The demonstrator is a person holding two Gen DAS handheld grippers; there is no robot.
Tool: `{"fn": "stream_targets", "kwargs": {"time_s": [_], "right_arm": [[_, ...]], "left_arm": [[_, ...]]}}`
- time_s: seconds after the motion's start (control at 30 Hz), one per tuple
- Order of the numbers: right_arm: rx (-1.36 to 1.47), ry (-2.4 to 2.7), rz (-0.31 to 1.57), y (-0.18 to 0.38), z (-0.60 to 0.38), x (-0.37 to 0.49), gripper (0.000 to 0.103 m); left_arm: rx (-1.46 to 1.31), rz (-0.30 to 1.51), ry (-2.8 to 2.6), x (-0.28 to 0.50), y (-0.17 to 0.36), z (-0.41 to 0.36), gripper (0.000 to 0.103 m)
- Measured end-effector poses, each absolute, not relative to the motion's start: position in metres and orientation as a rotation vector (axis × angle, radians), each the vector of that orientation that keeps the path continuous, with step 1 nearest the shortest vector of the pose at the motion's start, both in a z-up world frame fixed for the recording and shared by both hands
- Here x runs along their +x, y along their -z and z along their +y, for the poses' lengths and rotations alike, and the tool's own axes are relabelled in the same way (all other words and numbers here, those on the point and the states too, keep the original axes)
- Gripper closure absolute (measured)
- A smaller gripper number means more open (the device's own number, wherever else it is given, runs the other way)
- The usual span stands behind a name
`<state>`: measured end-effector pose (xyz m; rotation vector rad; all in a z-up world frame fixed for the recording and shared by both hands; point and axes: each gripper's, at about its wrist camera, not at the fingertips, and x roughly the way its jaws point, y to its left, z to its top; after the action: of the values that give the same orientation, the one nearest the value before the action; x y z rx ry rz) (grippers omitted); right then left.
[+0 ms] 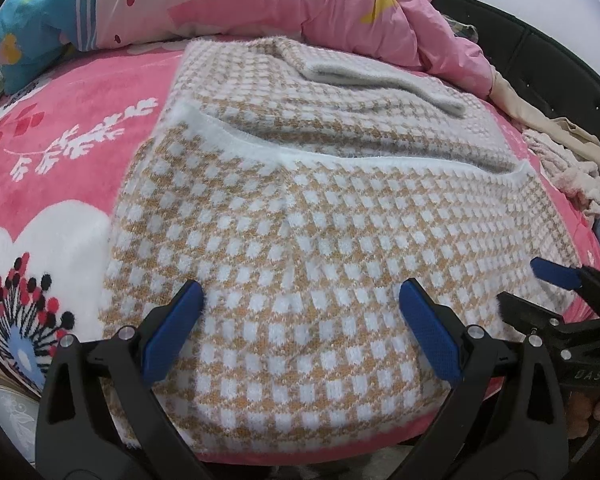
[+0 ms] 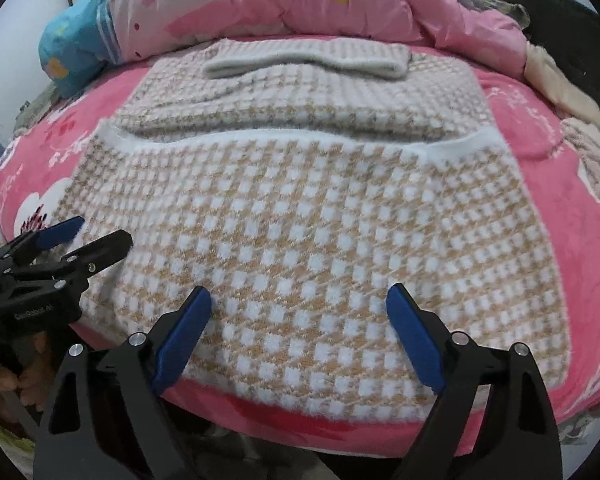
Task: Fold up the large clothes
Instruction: 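Open both tools and move them back over the folded coat, then pinch the white trimmed edge of the coat with the left tool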
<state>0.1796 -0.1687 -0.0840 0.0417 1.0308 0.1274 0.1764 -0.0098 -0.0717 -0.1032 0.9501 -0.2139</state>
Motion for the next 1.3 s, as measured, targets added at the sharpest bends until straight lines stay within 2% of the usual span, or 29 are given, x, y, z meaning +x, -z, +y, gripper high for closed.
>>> {"fn": "stream_targets", "kwargs": {"time_s": [0.13, 0.3, 0.43, 0.6, 0.83, 1.0, 1.13, 1.3], "right_arm": [[0.047, -0.116, 0.988, 0.067, -0.173, 0.176, 0.039], [0.082, -0.142, 0.922, 0.054, -0.178, 0.173, 0.048], [0.063, -0.165, 0.971, 0.077, -0.175, 0.182, 0.054], [0.119, -0.211, 0.979, 0.083, -0.188, 0.183, 0.054], [0.112, -0.247, 0.966, 0.086, -0.193, 0.178, 0.054], [0.118, -0.275, 0.969, 0.084, -0.195, 0.179, 0.054], [0.124, -0.288, 0.968, 0.085, -0.196, 0.181, 0.054], [0.128, -0.295, 0.963, 0.084, -0.199, 0.178, 0.054]], "left_arm": [[-0.105, 0.938, 0.219, 0.176, 0.071, -0.009, 0.008], [-0.100, 0.828, 0.219, 0.166, 0.058, -0.002, 0.008], [-0.065, 0.710, 0.206, 0.155, 0.041, 0.007, 0.008], [-0.102, 0.650, 0.207, 0.148, 0.032, 0.032, 0.010], [-0.107, 0.706, 0.219, 0.166, 0.038, 0.058, 0.039], [-0.144, 0.775, 0.233, 0.190, 0.047, 0.069, 0.047], [-0.152, 0.828, 0.259, 0.209, 0.057, 0.069, 0.062], [-0.205, 0.860, 0.286, 0.226, 0.061, 0.075, 0.063]]}}
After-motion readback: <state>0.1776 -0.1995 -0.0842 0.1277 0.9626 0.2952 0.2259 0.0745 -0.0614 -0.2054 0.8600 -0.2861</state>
